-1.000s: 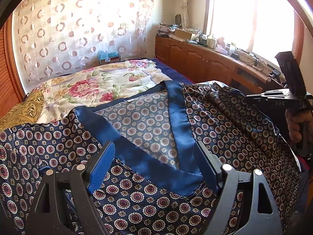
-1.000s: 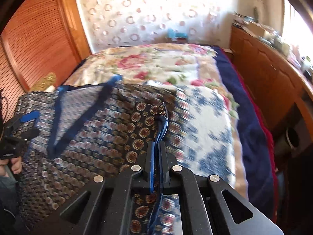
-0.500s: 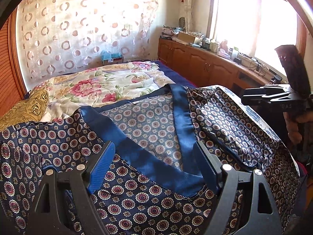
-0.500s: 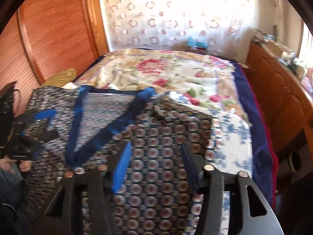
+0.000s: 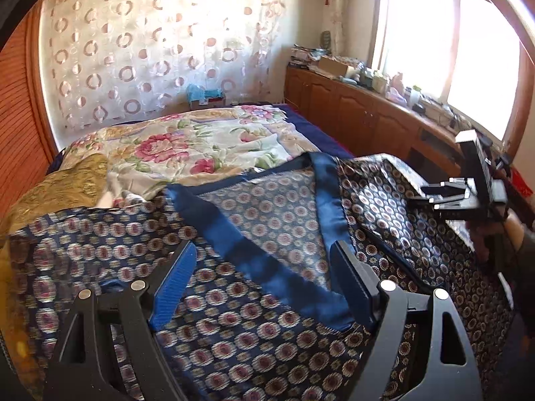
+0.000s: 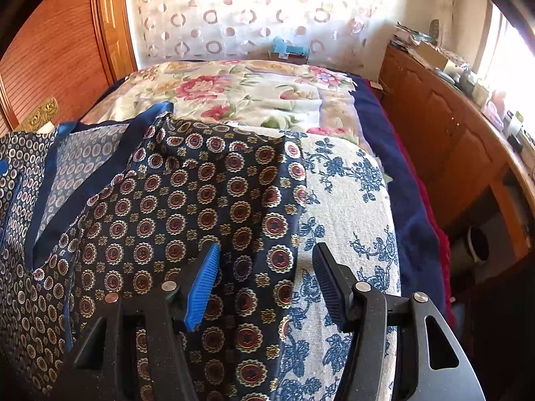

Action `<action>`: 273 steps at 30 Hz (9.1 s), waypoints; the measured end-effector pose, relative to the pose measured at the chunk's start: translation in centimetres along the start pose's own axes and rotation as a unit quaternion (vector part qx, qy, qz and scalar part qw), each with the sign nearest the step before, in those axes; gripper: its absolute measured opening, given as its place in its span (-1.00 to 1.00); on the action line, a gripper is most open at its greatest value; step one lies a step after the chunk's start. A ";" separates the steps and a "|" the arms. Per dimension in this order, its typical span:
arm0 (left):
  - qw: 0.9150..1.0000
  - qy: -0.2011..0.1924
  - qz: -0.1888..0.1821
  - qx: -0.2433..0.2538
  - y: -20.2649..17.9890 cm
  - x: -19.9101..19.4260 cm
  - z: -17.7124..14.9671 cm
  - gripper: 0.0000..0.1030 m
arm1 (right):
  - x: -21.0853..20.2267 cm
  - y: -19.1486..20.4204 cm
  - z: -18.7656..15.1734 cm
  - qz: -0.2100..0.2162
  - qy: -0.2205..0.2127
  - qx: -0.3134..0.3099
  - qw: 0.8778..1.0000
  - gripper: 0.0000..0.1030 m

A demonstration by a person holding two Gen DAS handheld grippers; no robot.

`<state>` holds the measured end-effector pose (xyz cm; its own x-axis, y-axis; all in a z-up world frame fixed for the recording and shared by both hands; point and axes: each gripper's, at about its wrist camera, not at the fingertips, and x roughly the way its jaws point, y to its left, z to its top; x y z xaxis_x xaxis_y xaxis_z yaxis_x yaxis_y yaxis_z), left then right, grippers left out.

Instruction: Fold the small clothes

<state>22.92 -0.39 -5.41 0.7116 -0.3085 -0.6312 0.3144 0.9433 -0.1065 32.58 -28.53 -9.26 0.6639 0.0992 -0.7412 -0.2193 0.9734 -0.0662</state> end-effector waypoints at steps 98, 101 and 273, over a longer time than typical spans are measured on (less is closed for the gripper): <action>0.989 -0.110 0.086 -0.054 5.7 -17.2 -5.8 -0.93 | -14.1 -0.3 -1.1 0.095 -0.147 0.006 0.985 -0.96; 0.987 -0.116 0.092 -0.061 5.9 -19.0 -7.8 -0.93 | -17.2 0.3 -4.1 0.092 -0.162 0.004 0.983 -0.96; 0.991 0.101 0.088 -0.017 5.1 -5.0 -12.9 0.67 | -8.4 1.8 -7.6 -0.028 -0.028 0.056 0.998 -0.85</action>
<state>12.82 7.54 -12.68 0.6125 -0.1107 -0.7827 0.1723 0.9850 -0.0045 21.19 -29.19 -8.23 0.7119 0.0528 -0.7003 -0.1022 0.9943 -0.0289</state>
